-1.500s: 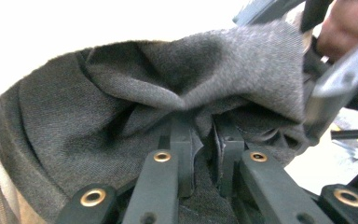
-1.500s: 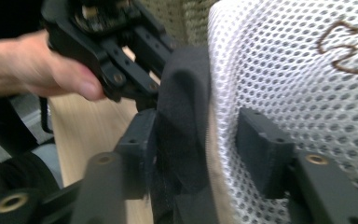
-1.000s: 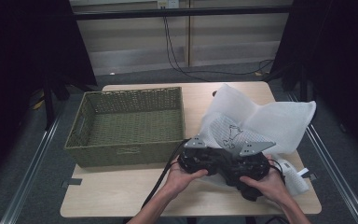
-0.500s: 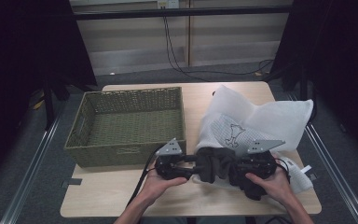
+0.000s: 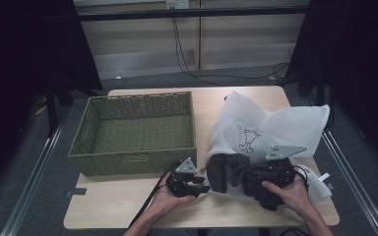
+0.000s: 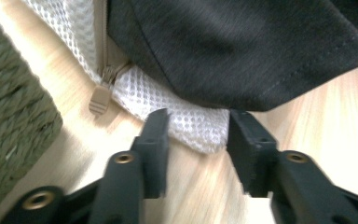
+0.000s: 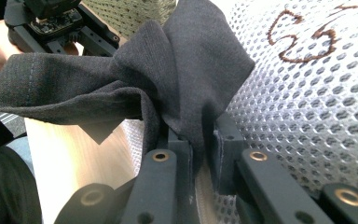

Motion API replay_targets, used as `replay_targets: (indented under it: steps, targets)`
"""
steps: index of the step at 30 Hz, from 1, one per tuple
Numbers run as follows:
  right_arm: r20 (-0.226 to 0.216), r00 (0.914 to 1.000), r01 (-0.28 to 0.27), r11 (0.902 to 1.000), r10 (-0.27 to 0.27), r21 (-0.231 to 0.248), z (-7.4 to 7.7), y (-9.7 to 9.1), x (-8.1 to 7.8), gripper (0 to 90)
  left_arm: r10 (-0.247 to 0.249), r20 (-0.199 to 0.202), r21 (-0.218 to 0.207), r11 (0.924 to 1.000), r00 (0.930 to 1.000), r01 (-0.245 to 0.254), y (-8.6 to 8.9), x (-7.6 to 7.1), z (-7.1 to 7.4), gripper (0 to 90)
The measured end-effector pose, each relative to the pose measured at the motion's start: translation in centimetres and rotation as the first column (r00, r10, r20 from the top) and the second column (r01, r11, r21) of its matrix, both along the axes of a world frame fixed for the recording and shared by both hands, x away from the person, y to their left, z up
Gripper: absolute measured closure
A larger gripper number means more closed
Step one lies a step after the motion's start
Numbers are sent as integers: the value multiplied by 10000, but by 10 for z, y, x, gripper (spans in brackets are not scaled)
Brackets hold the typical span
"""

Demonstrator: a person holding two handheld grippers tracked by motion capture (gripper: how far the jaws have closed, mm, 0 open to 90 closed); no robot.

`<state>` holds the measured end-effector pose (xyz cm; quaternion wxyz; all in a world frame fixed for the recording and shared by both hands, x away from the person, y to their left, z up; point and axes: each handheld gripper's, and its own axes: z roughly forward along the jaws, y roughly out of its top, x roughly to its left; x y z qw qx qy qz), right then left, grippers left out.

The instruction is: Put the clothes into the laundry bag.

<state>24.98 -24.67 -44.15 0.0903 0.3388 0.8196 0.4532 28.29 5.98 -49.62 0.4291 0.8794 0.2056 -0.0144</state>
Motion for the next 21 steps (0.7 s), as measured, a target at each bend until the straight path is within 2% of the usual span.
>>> replay_targets:
  steps: [3, 5, 7, 8, 9, 10, 11, 12, 13, 14, 15, 17, 18, 20, 21]
  targets:
    - [-8, 10000, -41, 10000, 41, 29, -1, 0, 0, 809, -206, -71, 62, 9998, 9998, 207, -8, -1, -2, 524]
    - [30, 10000, -56, 10000, 56, 18, -1, 0, 0, 809, -333, 198, 498, 9982, 9992, 323, -14, -4, -3, 498]
    - [36, 10000, -60, 10000, 60, 19, -1, 0, 0, 807, -222, 511, 946, 9954, 9984, 172, -19, -6, -3, 492]
    - [38, 10000, -68, 10000, 68, 62, -1, 0, 0, 807, -220, 692, 1154, 9932, 9974, 139, -20, -6, -2, 531]
    - [42, 10000, -55, 10000, 55, 54, -1, -1, 0, 806, -128, 708, 1079, 9942, 9974, 51, -22, -6, -3, 554]
    - [43, 10000, -71, 10000, 71, 61, -1, -1, 0, 804, -118, 885, 1321, 9912, 9960, 0, -23, -6, -2, 591]
    - [50, 10000, -73, 10000, 73, 55, -1, -1, 0, 802, -196, 915, 1430, 9897, 9956, 64, -23, -5, -1, 652]
    - [54, 10000, -43, 10000, 42, 76, -1, -1, 0, 800, -147, 776, 1411, 9900, 9969, 36, -24, -3, -1, 753]
    - [24, 10000, -61, 9999, 61, 113, -1, -1, 1, 800, 50, 705, 1172, 9930, 9975, -132, -25, -3, -2, 798]
    - [20, 10000, -61, 9999, 61, 110, -1, -1, 1, 799, 33, 597, 996, 9950, 9982, -92, -24, -1, -3, 821]
    - [35, 10000, -80, 9999, 80, 83, -2, -1, 1, 798, 19, 485, 1029, 9947, 9988, -69, -23, 1, -1, 839]
    - [48, 10000, -78, 9999, 77, 63, -1, -1, 1, 797, 78, 275, 465, 9989, 9996, -90, -23, 1, -1, 853]
    - [40, 9999, -93, 9999, 93, 54, -1, -1, 1, 798, 127, 172, 328, 9994, 9998, -132, -22, 2, 2, 854]
    - [24, 10000, -80, 9999, 80, 77, -1, -2, 2, 798, -8, 41, -488, 9988, 10000, 10, -20, 0, 11, 856]
    - [30, 10000, -44, 9999, 44, 107, 0, -2, 2, 798, 11, 91, -590, 9983, 10000, -6, -20, -1, 15, 858]
